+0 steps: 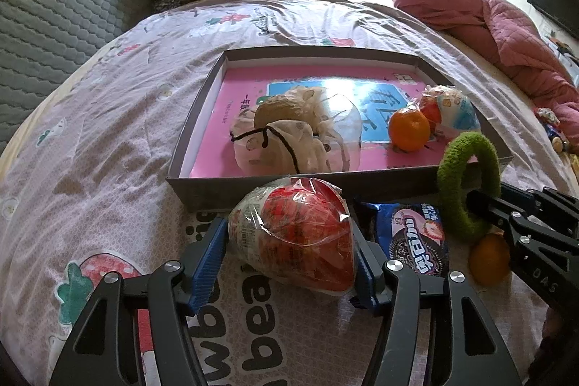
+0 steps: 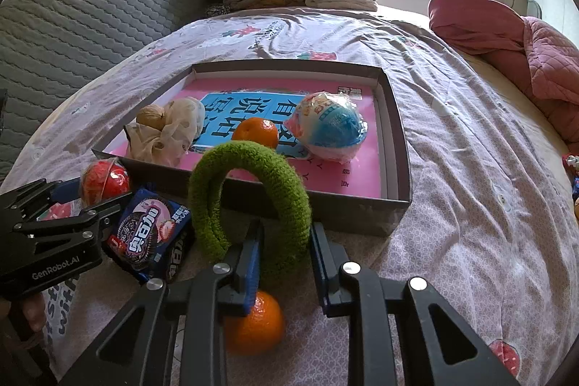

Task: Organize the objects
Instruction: 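Grasp the wrapped red ball with left tool while right tool grasps the green ring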

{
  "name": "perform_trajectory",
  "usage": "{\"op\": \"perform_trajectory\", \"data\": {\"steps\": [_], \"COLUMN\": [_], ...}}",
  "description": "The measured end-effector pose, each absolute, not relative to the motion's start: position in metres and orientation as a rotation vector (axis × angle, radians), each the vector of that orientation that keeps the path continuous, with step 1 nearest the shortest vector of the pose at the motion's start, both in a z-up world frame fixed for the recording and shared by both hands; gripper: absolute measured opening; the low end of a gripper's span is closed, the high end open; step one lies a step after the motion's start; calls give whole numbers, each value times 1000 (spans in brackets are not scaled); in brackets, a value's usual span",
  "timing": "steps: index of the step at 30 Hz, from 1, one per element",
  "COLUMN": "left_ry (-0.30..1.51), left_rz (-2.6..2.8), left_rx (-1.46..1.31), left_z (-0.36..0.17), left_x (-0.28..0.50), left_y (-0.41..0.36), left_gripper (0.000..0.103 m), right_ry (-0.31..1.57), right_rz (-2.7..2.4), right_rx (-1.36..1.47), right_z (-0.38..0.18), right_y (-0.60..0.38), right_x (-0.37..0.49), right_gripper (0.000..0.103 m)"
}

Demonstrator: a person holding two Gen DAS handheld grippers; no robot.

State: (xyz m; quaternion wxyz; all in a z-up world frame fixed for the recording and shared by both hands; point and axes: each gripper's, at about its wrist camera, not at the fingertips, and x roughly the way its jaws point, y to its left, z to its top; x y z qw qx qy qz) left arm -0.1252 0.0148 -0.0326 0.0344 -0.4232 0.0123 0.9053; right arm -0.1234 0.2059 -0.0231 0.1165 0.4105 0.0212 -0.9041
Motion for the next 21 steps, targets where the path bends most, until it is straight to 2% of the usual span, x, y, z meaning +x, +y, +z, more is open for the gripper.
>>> {"op": "perform_trajectory", "data": {"steps": [11,21], "left_ry": [73,88], "left_rz": [2821,2827], "left_rx": [-1231,-1201], "left_z": [-18,-12], "left_x": [-114,-107], "left_y": [17,19], "left_gripper": [64,64], "right_ry": [49,30], "right_rz": [-2645,-2646], "right_rx": [1186,1162], "right_z": [-18,-12], "right_y": [204,207], "right_x": [-118,-116], "right_gripper": [25,16]}}
